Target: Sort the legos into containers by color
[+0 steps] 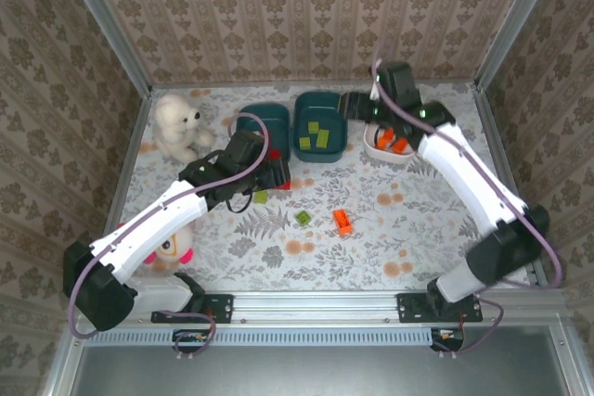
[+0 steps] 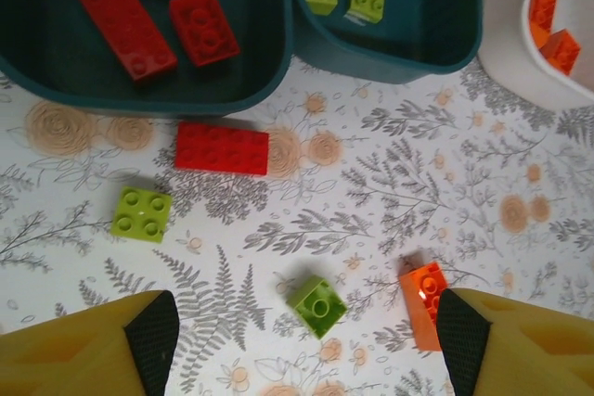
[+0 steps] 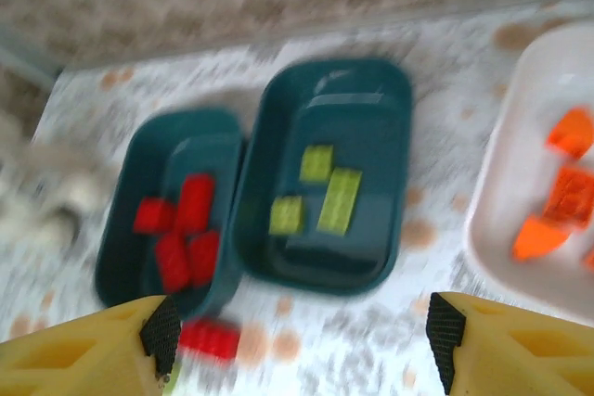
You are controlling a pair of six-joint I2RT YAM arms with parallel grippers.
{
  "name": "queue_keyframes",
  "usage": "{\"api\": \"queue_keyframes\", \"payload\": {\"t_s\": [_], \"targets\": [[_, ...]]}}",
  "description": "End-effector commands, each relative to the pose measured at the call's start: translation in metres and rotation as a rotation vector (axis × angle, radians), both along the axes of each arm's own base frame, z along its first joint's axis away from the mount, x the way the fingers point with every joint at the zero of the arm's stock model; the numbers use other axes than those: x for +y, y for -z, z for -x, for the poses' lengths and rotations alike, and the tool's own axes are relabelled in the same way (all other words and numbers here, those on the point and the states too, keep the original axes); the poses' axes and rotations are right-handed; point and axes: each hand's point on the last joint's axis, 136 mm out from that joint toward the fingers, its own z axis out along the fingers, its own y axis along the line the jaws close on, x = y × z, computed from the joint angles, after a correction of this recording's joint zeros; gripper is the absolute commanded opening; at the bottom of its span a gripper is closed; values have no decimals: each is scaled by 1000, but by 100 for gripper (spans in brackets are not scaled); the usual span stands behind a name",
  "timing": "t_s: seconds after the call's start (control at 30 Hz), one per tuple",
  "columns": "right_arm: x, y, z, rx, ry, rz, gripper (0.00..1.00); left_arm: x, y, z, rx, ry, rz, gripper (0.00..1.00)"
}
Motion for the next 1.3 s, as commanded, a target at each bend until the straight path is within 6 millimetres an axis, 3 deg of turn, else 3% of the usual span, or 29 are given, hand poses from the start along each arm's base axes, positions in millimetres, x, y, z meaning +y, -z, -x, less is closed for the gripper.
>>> {"api": "queue_keyframes", "payload": {"t_s": [0.0,0.17,0.27,0.37,0.5,0.63,0.83,1.0,1.07,1.27], "targets": [[7,31,47,40,-33,-9,78,7,11,1,22,51,-96,80],[17,72,131,139,-112,-84,82,6,32,-2,54,94,-137,82],[1,92,165,196,-77,-64,82,-5,40,-3,67,128,-124,82],[-23,108,184,261,-3,-13,82,-25,49,2,89,175,-109,82],[-38,113,194,285,29,29,80,-43,63,7,127,199,-133,81],[-42,117,199,304,30,43,78,-49,70,6,154,160,-122,81],[-41,116,202,301,18,32,76,-34,83,-1,182,94,-225,81],[-34,114,199,296,-4,22,76,-19,95,-21,137,105,-336,96],[-32,111,198,290,-12,16,76,-16,99,-31,129,98,-334,97],[-31,106,198,287,-15,15,77,-20,118,-52,96,128,-364,99]]}}
